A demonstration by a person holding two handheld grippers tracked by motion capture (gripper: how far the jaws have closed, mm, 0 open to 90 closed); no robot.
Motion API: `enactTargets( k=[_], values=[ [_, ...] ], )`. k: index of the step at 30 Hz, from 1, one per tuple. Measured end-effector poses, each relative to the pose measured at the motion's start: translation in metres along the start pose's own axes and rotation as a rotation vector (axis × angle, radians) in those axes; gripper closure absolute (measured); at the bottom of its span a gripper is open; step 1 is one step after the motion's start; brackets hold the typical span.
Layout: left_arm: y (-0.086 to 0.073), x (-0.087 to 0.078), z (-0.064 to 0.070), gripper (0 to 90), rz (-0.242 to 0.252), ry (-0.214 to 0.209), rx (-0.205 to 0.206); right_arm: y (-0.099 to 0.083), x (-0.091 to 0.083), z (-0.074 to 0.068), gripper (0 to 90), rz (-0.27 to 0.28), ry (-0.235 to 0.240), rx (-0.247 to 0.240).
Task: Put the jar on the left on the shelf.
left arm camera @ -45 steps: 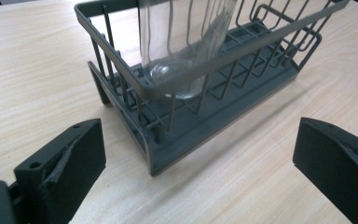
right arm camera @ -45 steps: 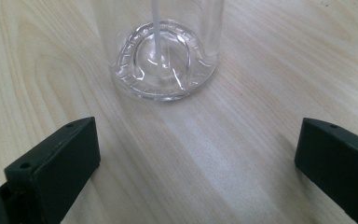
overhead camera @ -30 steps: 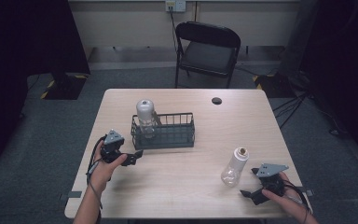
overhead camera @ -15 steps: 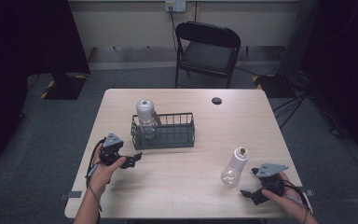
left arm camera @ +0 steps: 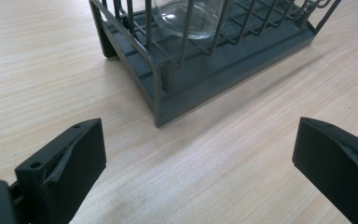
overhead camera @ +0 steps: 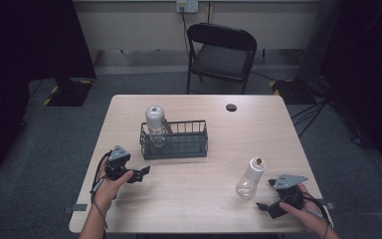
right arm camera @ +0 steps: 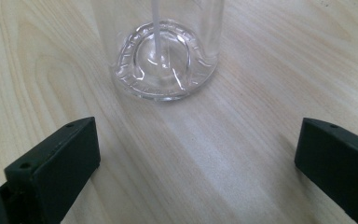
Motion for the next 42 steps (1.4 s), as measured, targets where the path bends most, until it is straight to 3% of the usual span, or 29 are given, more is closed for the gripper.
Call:
enactTargets(
  k=[21,42],
  values=[
    [-0.017,-0.005,-0.007,2.5,-0.017,0.022,-0.006,0.0,0.0,0.0,0.0,0.0,0.0,0.0],
    [-0.036,-0.016,-0.017,2.7,-0.061,0.067,0.014,0.0,0.0,0.0,0.0,0.0,0.0,0.0]
  ],
)
Point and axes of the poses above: each handheld gripper's, and its own axes: x roughly forward along the jaws, y roughly out of its top, z roughly to its right, the point moved 1 cm from there along x, roughly forward along the jaws, and after that the axes turned 4 degrees about -x, right-handed, at the moved point
